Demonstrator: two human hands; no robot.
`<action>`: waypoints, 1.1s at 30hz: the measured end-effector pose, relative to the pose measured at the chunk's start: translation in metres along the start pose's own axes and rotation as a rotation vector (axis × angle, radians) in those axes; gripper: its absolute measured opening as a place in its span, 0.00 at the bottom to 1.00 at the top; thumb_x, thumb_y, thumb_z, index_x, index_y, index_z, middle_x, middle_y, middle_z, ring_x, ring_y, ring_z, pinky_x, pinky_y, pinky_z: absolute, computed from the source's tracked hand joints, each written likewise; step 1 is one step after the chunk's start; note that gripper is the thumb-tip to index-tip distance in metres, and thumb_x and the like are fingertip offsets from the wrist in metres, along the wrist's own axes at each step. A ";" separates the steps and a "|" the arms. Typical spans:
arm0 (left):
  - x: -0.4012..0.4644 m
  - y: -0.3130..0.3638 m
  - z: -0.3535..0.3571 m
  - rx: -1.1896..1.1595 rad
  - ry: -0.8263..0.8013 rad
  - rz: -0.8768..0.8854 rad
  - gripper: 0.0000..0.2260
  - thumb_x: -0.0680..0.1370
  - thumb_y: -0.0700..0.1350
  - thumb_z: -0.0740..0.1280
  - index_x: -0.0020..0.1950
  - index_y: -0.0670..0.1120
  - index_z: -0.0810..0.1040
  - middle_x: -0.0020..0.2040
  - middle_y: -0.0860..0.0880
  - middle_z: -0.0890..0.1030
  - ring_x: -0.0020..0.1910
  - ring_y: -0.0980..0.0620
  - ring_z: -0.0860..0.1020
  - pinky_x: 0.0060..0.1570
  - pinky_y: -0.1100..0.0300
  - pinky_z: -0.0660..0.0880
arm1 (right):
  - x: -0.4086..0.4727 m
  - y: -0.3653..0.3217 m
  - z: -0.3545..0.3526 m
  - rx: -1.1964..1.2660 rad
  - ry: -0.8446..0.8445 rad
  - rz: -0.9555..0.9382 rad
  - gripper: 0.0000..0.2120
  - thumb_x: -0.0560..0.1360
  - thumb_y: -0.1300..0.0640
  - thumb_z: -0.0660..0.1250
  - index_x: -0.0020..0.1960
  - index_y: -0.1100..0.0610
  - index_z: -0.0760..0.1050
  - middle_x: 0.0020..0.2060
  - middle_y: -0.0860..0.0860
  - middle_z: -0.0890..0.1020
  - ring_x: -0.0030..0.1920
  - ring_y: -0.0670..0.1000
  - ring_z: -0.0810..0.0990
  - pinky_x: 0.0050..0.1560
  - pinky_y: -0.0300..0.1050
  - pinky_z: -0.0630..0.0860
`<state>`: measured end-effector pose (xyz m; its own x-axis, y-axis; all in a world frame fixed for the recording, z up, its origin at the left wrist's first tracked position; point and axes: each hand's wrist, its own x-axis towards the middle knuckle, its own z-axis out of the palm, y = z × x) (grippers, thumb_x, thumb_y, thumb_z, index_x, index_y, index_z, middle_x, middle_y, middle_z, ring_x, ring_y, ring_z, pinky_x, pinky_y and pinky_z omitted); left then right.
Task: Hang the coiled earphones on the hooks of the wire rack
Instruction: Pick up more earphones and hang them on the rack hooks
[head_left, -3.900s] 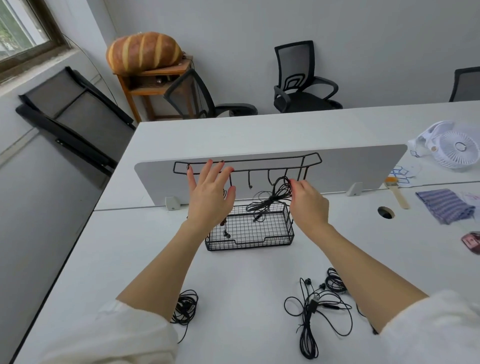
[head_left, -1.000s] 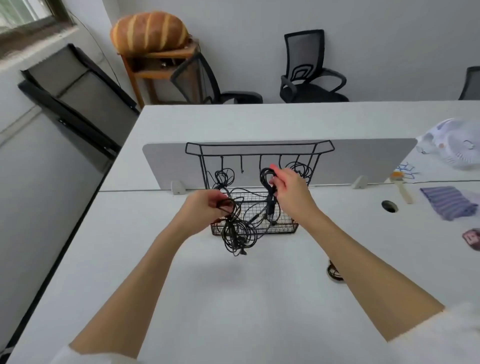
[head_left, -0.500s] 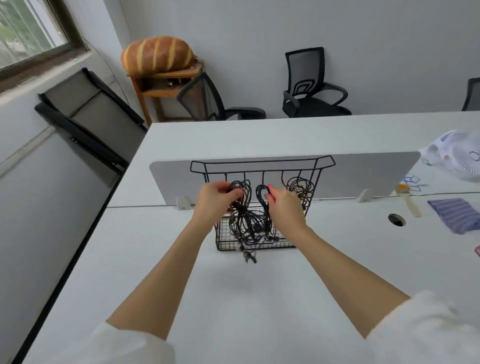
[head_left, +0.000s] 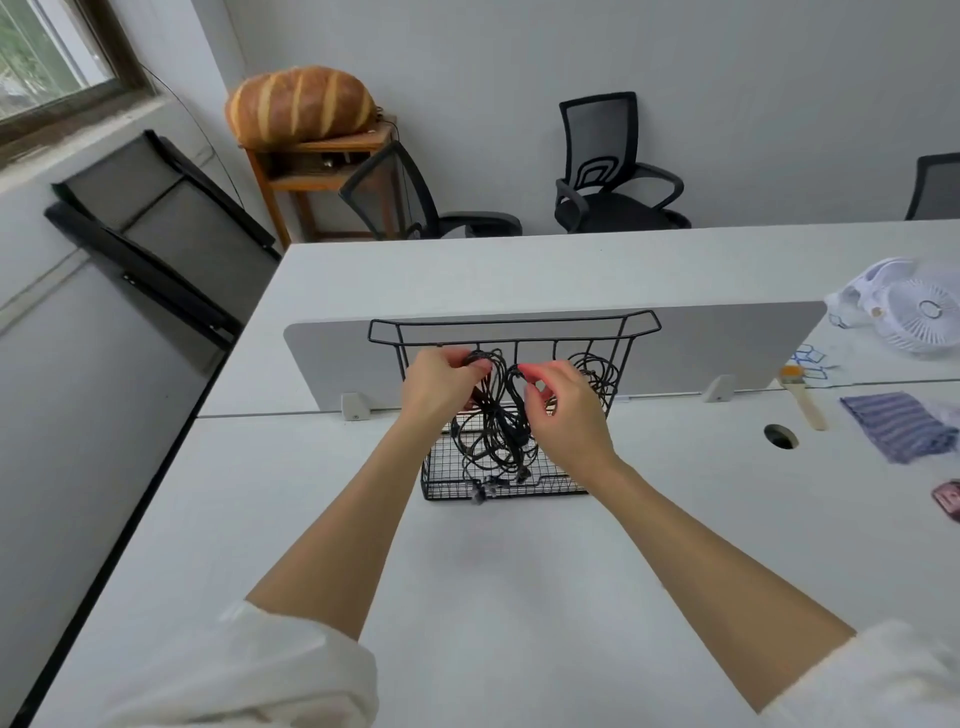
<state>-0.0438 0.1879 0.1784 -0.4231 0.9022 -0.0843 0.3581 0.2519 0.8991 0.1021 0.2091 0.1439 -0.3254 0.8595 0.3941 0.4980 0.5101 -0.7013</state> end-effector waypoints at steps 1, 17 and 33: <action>-0.002 0.000 0.000 0.006 -0.020 0.017 0.05 0.73 0.46 0.67 0.38 0.50 0.79 0.31 0.49 0.76 0.32 0.48 0.74 0.48 0.47 0.78 | 0.001 -0.003 -0.001 0.051 -0.030 0.021 0.12 0.75 0.61 0.61 0.57 0.59 0.75 0.49 0.52 0.78 0.41 0.50 0.75 0.47 0.42 0.73; 0.004 -0.004 0.005 0.053 0.042 0.017 0.04 0.74 0.40 0.67 0.48 0.41 0.77 0.41 0.44 0.79 0.33 0.46 0.78 0.41 0.51 0.81 | 0.008 -0.015 0.012 -0.051 -0.167 0.265 0.13 0.75 0.46 0.62 0.51 0.54 0.77 0.43 0.51 0.84 0.43 0.53 0.80 0.41 0.48 0.75; 0.012 -0.005 0.008 0.094 0.149 -0.111 0.10 0.69 0.39 0.65 0.27 0.47 0.74 0.29 0.45 0.78 0.36 0.40 0.82 0.43 0.45 0.82 | 0.007 -0.018 0.018 0.048 -0.078 0.333 0.13 0.75 0.49 0.61 0.47 0.56 0.78 0.35 0.51 0.82 0.37 0.54 0.79 0.38 0.47 0.74</action>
<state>-0.0436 0.2007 0.1695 -0.5800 0.8071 -0.1104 0.3752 0.3850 0.8432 0.0767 0.2054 0.1490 -0.2130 0.9725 0.0940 0.5492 0.1987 -0.8117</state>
